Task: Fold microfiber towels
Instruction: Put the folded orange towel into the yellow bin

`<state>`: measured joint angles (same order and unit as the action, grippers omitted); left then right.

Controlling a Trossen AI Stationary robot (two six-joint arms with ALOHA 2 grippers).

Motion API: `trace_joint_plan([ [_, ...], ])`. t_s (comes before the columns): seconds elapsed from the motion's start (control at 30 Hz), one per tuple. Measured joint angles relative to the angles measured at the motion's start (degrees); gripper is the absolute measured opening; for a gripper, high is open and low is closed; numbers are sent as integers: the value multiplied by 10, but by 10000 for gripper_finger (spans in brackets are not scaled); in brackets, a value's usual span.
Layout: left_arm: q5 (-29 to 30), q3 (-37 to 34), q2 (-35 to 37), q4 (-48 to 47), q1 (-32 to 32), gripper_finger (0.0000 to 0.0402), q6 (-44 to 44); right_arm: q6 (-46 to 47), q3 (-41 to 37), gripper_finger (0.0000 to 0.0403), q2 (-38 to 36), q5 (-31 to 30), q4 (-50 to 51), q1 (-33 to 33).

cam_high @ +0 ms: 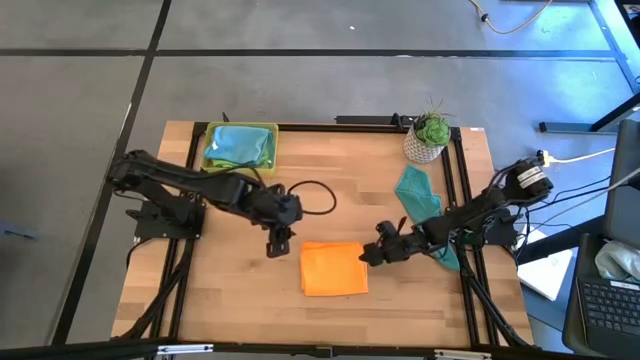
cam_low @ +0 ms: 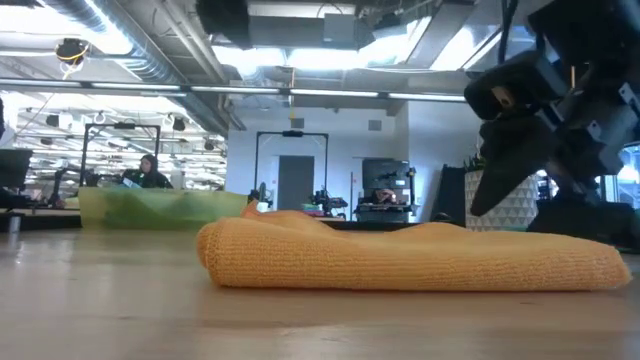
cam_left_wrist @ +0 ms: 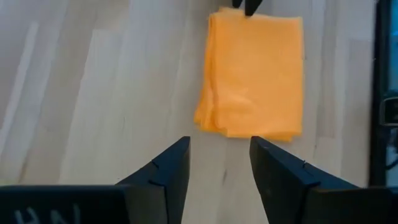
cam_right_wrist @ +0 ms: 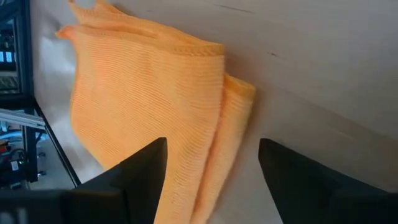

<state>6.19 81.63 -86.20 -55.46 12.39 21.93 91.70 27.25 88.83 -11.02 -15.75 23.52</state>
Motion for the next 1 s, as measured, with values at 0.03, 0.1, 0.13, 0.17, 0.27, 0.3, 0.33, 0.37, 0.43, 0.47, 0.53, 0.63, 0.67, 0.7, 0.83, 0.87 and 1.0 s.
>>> trace_joint_plan([
  [0.03,3,0,3,2,6,158,12,-5,4,257,6,6,0,-4],
  [0.1,5,0,9,-1,20,158,34,-16,14,257,24,15,-4,-14],
  [0.13,7,0,10,-3,27,158,46,-19,21,257,34,21,-6,-19],
  [0.17,8,0,10,-3,32,158,56,-26,29,257,45,28,-10,-25],
  [0.27,8,0,10,-11,52,158,78,-61,56,255,83,50,-27,-38],
  [0.3,9,0,10,-10,57,158,79,-75,66,253,95,56,-33,-41],
  [0.33,11,0,9,-11,62,158,78,-91,77,248,106,62,-34,-44],
  [0.37,16,0,8,-13,67,158,77,-108,88,241,115,64,-32,-45],
  [0.43,34,0,8,-20,72,158,76,-143,106,221,128,65,-28,-46],
  [0.47,50,0,8,-26,72,158,76,-164,114,206,132,66,-24,-46],
  [0.53,79,0,8,-35,72,158,77,-204,128,166,137,66,-18,-46],
  [0.63,91,0,8,-36,61,158,71,-266,144,78,141,76,-9,-47],
  [0.67,89,0,8,-34,57,158,70,-289,148,44,142,85,-9,-48],
  [0.7,83,0,8,-29,51,160,69,-310,154,24,141,96,-9,-49],
  [0.83,31,-1,8,30,30,171,37,-383,178,15,138,128,-12,-52],
  [0.87,15,-1,8,48,27,176,30,-402,186,11,137,134,-12,-53],
  [1.0,-37,-1,8,85,19,199,32,-480,233,8,111,157,11,-54],
])
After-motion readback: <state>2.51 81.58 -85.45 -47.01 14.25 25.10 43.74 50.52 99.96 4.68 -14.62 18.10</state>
